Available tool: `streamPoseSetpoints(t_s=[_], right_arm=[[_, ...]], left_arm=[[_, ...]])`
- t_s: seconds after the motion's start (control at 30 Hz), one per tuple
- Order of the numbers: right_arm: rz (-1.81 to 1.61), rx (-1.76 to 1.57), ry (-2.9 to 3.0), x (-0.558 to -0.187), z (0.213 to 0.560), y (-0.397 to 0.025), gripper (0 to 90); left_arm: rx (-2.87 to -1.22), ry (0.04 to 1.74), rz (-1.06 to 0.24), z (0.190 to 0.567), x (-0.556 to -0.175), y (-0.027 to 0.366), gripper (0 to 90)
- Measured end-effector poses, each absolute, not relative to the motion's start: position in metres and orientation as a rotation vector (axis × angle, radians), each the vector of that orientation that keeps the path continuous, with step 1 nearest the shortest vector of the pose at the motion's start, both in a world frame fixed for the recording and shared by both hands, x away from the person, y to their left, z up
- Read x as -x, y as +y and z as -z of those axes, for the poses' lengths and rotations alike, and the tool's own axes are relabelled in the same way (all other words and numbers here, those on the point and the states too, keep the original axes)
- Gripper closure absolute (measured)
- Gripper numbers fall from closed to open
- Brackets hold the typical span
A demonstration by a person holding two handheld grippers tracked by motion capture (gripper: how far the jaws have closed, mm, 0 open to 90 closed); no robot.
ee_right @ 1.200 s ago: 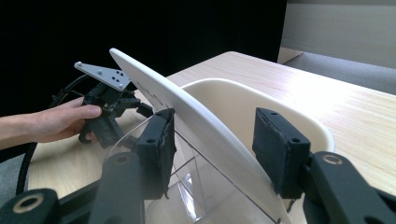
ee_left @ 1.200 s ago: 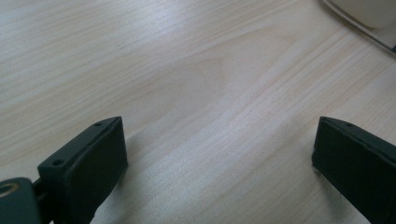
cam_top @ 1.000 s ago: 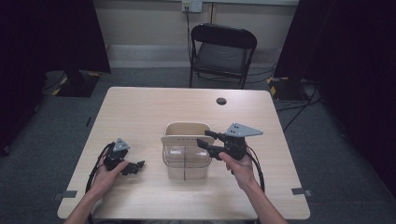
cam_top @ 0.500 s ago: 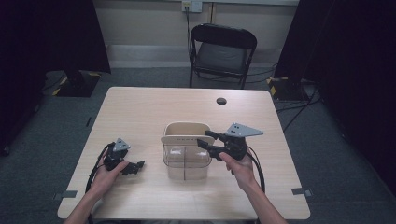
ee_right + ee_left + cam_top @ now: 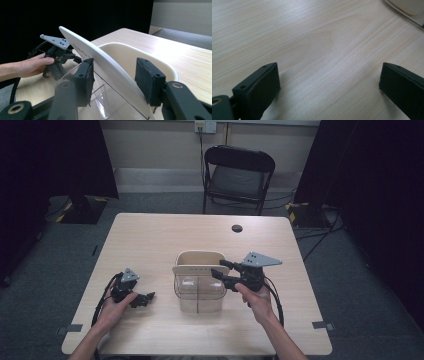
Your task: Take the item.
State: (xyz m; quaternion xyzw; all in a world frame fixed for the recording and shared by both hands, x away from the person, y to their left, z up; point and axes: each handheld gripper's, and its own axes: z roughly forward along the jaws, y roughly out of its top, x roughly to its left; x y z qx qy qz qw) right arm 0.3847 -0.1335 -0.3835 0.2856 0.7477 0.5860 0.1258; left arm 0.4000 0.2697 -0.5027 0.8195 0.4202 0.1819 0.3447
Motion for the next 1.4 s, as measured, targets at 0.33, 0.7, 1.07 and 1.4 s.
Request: streamPoseSetpoints(t_s=[0.33, 0.7, 1.07, 1.4], right_arm=[[-1.707, -0.834, 2.177, -0.3846, 0.3835, -0.1335, 49.8], [-1.709, -0.835, 2.175, -0.3848, 0.3833, -0.1338, 50.2], [-1.708, -0.828, 2.175, -0.3848, 0.3832, -0.1345, 50.6], [-1.710, -0.828, 2.173, -0.3848, 0.3833, -0.1343, 50.6]], left_arm=[[-2.128, 1.091, -0.472, 0.5026, -0.3999, 0.2697, 2.6], [-2.129, 1.091, -0.473, 0.5026, -0.4000, 0.2697, 2.6], [-2.128, 1.091, -0.472, 0.5027, -0.3999, 0.2697, 2.6], [-2.128, 1.092, -0.473, 0.5027, -0.3999, 0.2697, 2.6]])
